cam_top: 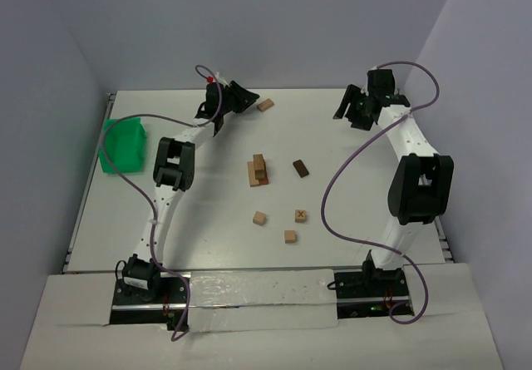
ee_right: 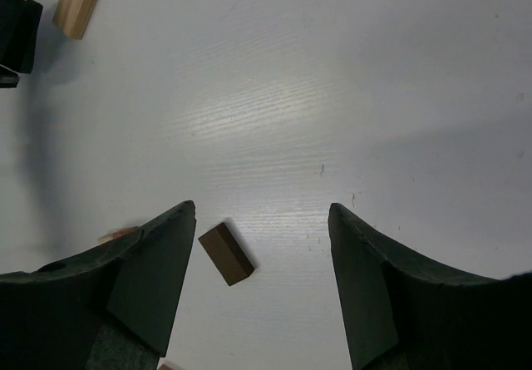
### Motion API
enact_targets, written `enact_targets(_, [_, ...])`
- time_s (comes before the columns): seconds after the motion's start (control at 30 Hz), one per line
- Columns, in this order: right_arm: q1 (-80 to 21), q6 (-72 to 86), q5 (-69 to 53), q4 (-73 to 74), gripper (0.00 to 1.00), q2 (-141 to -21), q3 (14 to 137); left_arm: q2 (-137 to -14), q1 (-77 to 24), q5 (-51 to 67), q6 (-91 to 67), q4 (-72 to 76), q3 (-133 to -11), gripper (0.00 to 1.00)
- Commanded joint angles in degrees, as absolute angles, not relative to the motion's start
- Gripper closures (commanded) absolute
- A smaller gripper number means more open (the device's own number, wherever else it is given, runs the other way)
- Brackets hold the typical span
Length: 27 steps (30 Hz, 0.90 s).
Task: Build the wood block tower
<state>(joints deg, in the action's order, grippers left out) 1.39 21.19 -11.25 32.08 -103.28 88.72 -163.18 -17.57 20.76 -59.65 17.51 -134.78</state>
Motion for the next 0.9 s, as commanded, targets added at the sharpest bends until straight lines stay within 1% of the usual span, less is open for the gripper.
enact_targets(0.0, [1.6, 21.2, -11.1, 29.9, 0.28, -99.4, 87.7, -164.6, -20.3, 13.0, -56.4, 14.4, -142.4, 0.56])
enact_targets(0.13, [1.5, 21.0, -10.7, 29.7, 0.28, -98.5, 87.1, -165.8, -21.1, 12.2, -56.9, 14.6, -142.9, 0.54])
enact_targets(0.23, [1.7, 20.8, -10.8, 29.7, 0.28, -98.0, 86.5, -166.9, -21.3, 14.5, -58.1, 14.2, -142.3, 0.54])
enact_targets(0.43, [2.1, 21.1, -11.6, 29.9, 0.28, -98.3, 86.5, -167.3, -21.0, 18.2, -58.7, 11.1, -140.4, 0.57])
enact_targets(0.57, [2.2, 21.2, -12.2, 30.1, 0.29, -98.4, 86.7, -165.3, -21.4, 18.9, -56.5, 10.0, -138.4, 0.57])
enact_targets(0.73, [2.3, 21.0, -11.8, 30.1, 0.29, -98.0, 86.7, -164.8, -21.9, 22.8, -57.8, 7.9, -136.8, 0.61])
enact_targets(0.77, [2.2, 21.0, -11.8, 30.1, 0.29, -98.0, 86.7, -164.2, -22.0, 23.4, -57.8, 7.7, -136.0, 0.61])
enact_targets(0.87, [2.3, 21.0, -11.9, 30.5, 0.29, -98.1, 87.3, -159.4, -22.7, 25.4, -56.7, 8.6, -128.1, 0.63])
